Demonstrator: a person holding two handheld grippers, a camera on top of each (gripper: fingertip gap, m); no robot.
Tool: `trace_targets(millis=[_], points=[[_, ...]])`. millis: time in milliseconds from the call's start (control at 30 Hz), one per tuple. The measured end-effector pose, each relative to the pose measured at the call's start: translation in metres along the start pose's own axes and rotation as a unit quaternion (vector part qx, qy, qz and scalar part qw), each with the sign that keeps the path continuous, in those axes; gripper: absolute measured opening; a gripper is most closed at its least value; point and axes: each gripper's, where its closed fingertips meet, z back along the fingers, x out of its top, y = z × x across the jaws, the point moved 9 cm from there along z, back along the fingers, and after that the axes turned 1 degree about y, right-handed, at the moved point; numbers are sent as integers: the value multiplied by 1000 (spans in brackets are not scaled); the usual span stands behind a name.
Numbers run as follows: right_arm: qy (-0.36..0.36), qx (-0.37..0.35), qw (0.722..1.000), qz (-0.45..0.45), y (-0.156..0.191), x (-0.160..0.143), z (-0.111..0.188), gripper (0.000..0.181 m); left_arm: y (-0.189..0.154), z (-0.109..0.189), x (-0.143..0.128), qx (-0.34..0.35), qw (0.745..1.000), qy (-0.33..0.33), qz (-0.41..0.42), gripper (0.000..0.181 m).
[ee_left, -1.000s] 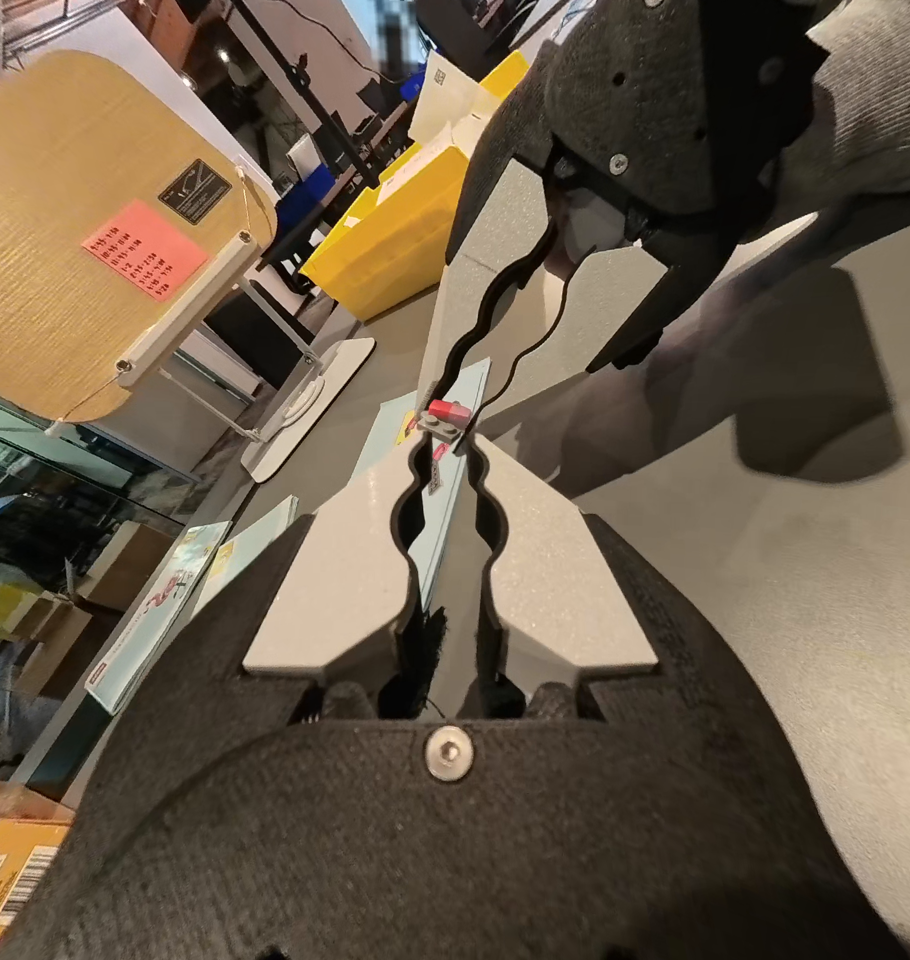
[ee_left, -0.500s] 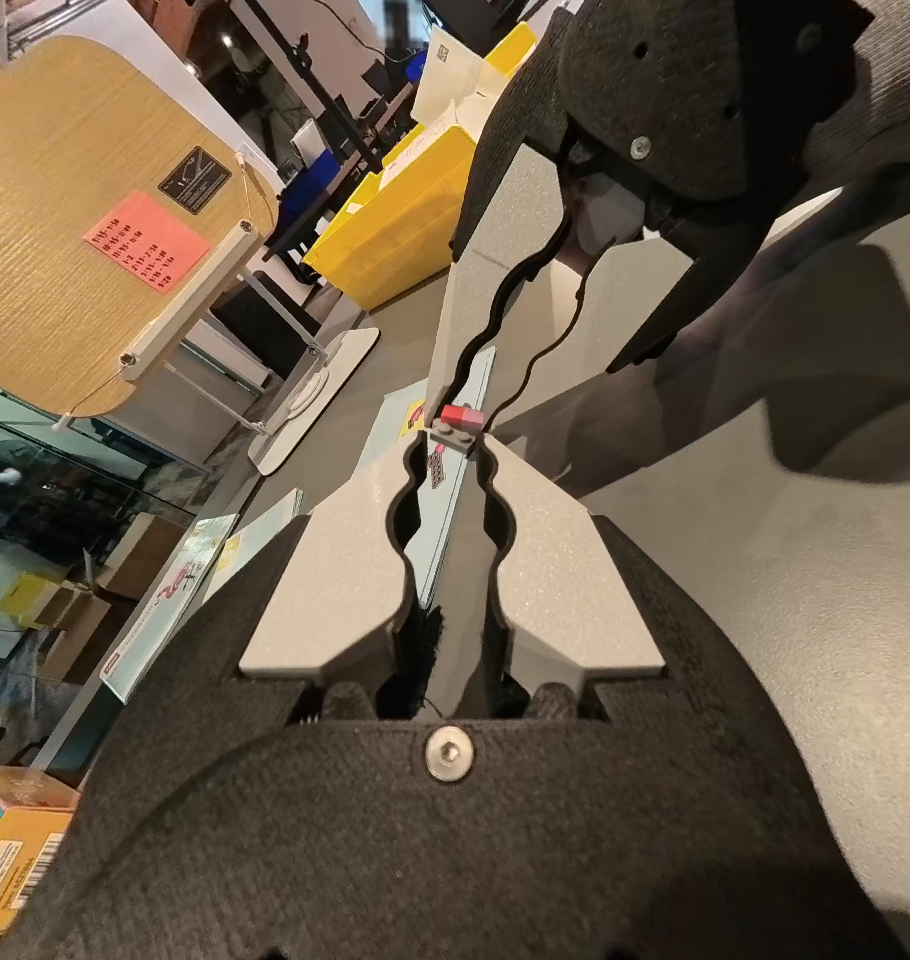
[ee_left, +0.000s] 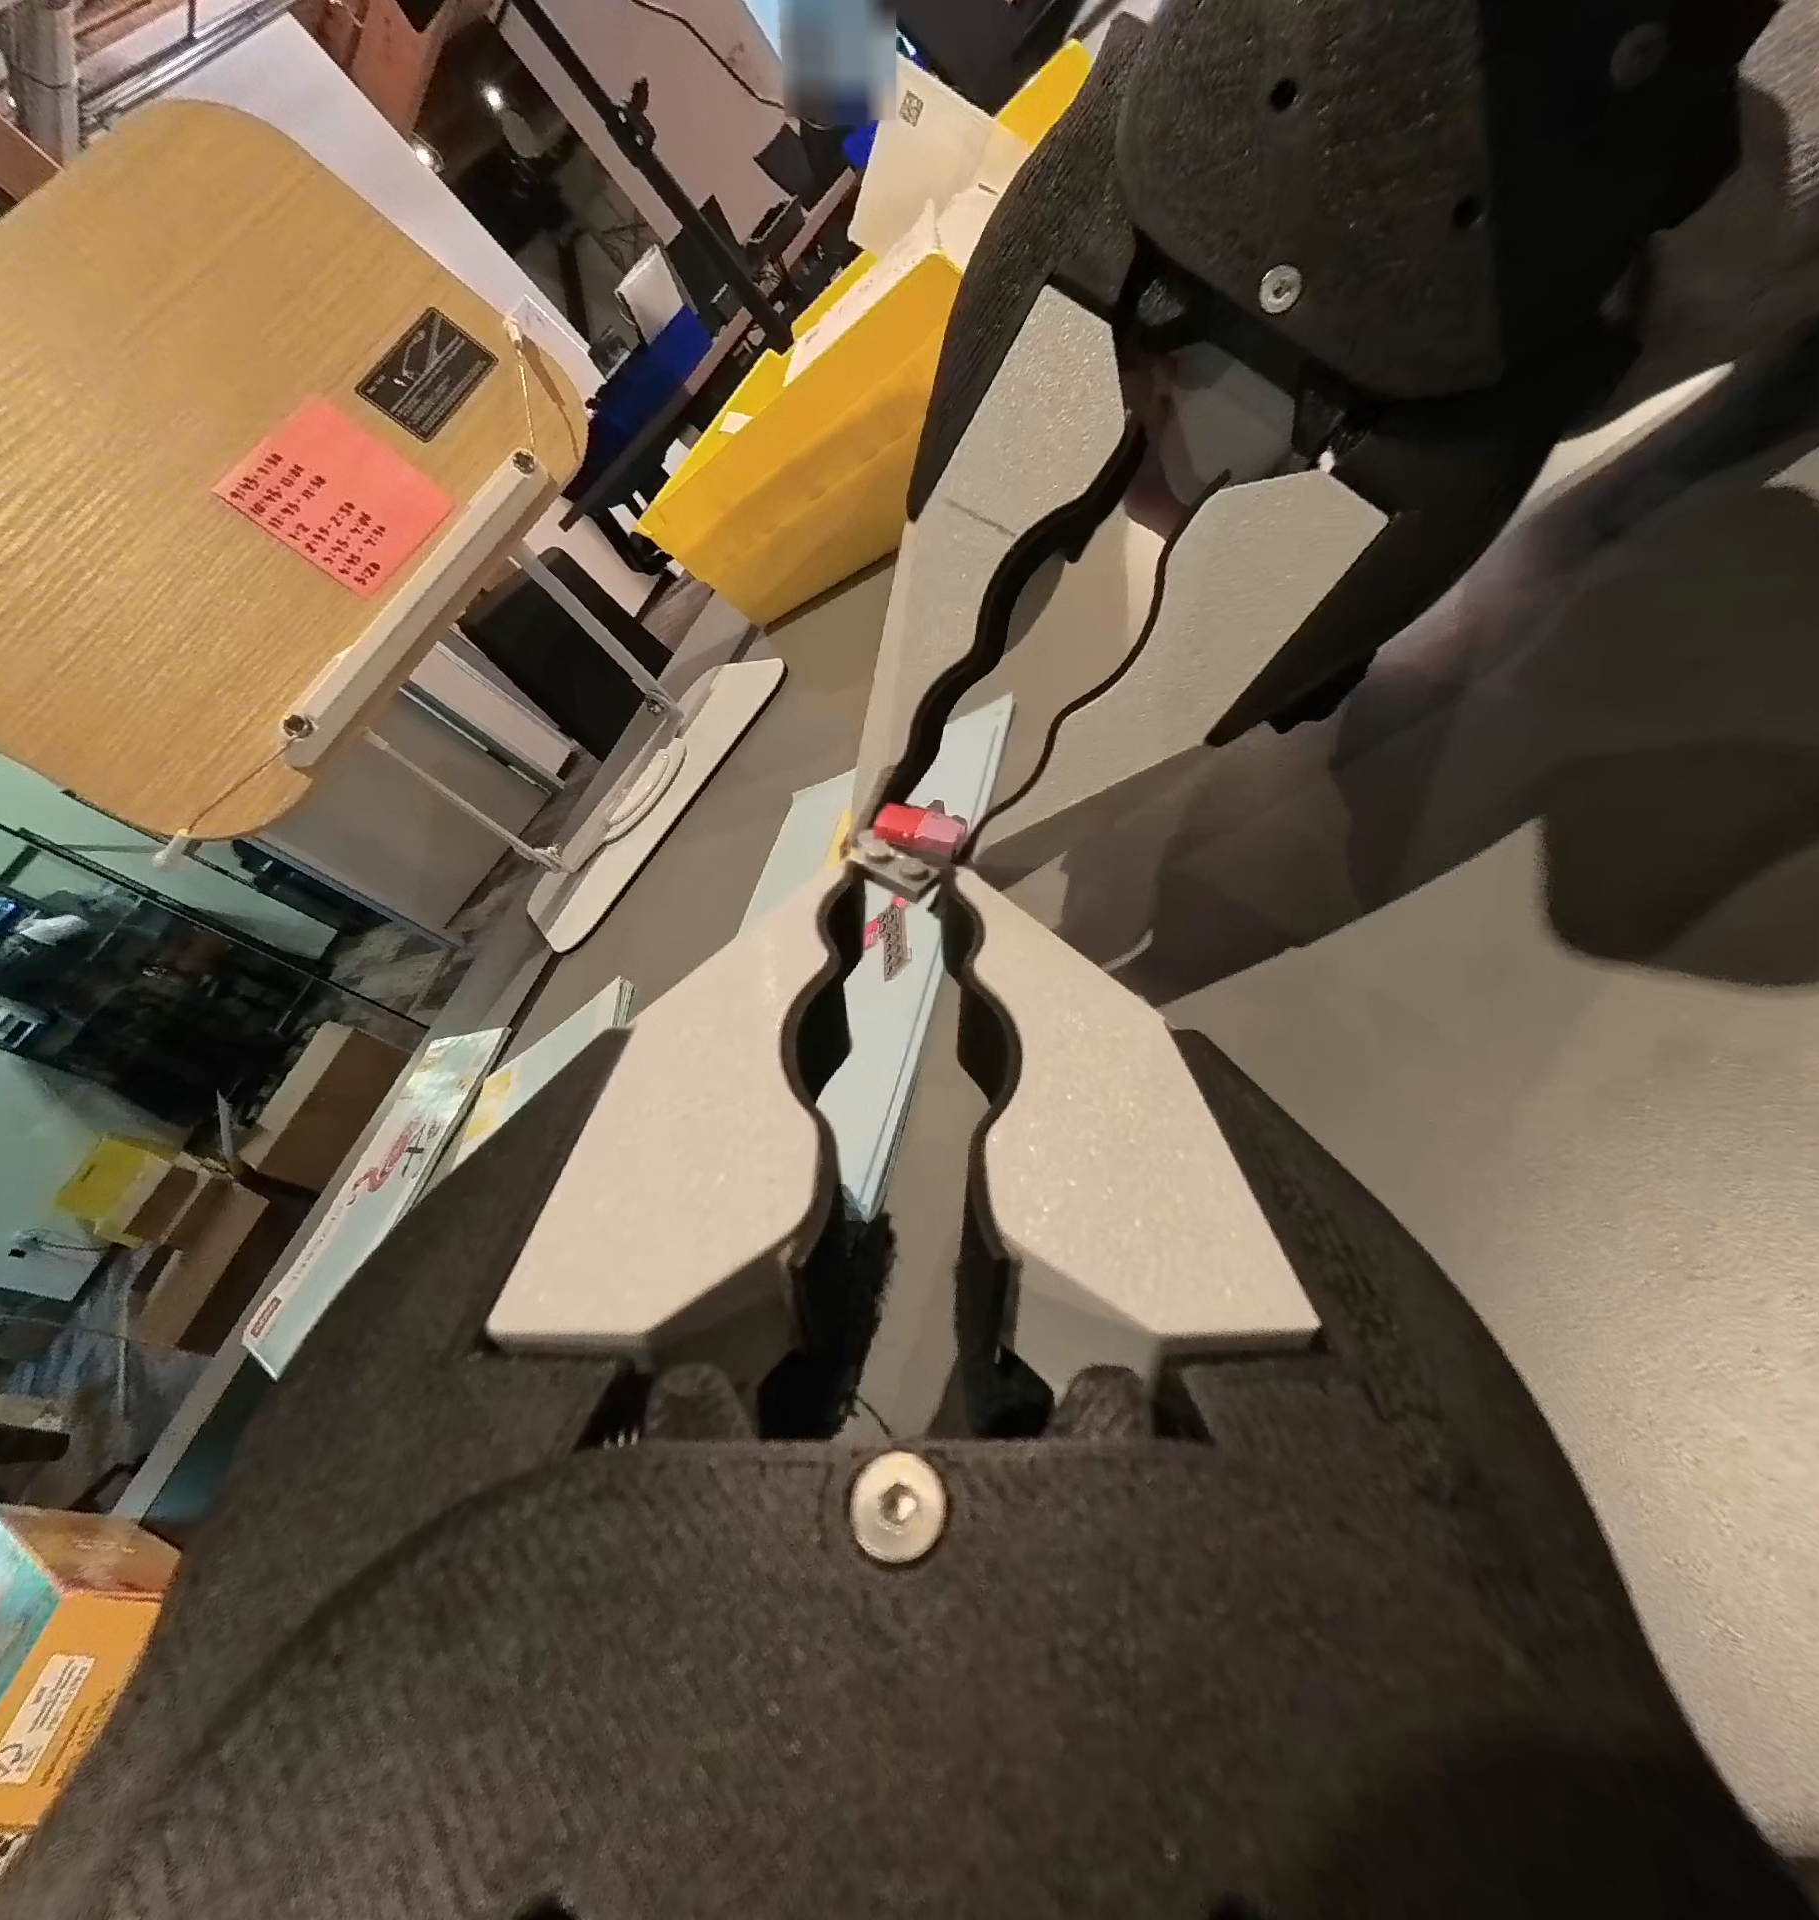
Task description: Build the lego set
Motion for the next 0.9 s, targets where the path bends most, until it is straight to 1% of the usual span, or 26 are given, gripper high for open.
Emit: trace_targets(millis=[100,333,467,567,600,667,767,800,900], points=[[3,-6,1000,-6,-3,-2,1,17,0,1,1,3,1000,-7,-3,7],[6,-3,1000,-1,-2,-3,0,17,-3,-2,0,-26,999,-3,19,10],[4,-1,1000,-4,-2,-3,0,17,-9,-4,2,-54,998,-4,26,8],[11,-13,1000,11,-3,-2,0,17,-12,-8,-1,-50,998,27,1,12],[20,-21,999,19,-4,-5,1,17,-10,-8,-3,-49,998,40,10,14],[33,-33,999,17,-9,-10,2,17,-3,-7,-6,-66,993,75,60,26],[37,-47,998,-3,-16,-14,4,17,5,-4,-9,-85,972,148,159,50],[40,-50,998,-6,-18,-14,4,17,5,-2,-8,-77,965,169,183,52],[45,-48,998,-8,-18,-15,3,17,-5,9,-4,-61,949,194,242,45]])
